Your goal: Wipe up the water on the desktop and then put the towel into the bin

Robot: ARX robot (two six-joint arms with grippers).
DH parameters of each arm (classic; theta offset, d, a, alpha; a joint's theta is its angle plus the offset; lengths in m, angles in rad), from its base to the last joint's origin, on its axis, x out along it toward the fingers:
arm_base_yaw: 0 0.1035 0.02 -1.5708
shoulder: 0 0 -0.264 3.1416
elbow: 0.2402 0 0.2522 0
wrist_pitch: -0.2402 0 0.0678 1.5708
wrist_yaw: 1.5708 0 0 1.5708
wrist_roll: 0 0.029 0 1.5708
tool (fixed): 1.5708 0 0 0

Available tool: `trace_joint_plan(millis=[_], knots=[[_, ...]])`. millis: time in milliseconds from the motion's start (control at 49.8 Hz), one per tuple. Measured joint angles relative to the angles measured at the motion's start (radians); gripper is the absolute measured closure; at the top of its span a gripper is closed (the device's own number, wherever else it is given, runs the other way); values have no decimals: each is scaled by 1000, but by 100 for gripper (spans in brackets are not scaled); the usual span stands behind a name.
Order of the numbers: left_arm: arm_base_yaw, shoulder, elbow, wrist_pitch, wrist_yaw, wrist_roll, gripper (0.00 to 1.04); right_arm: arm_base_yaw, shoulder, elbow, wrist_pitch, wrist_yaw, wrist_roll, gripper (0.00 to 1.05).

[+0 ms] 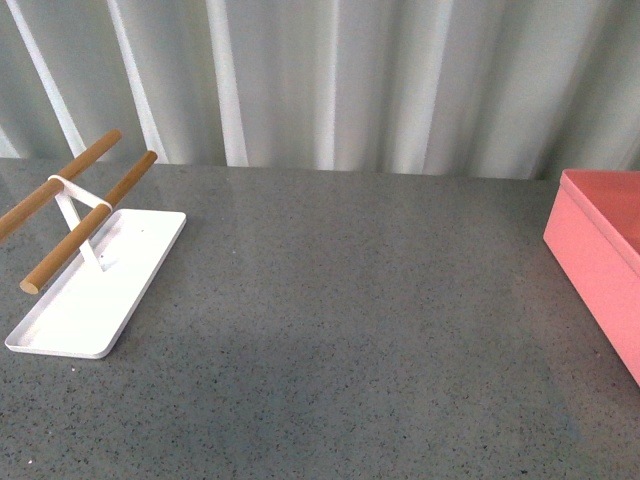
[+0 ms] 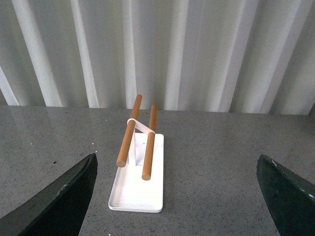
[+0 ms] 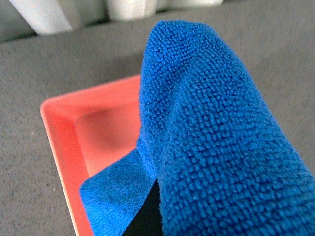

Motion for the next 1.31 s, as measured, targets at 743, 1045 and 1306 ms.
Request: trace_joint_plan(millis=[743, 1045, 1306], knots=[[0, 0, 0, 0, 0, 0, 7, -21, 51, 43, -93, -50, 84, 76], [0, 0, 0, 0, 0, 0, 7, -34, 50, 63, -105, -59, 95, 14], [0, 0, 0, 0, 0, 0, 7, -37, 50, 60, -83, -74, 89, 7]])
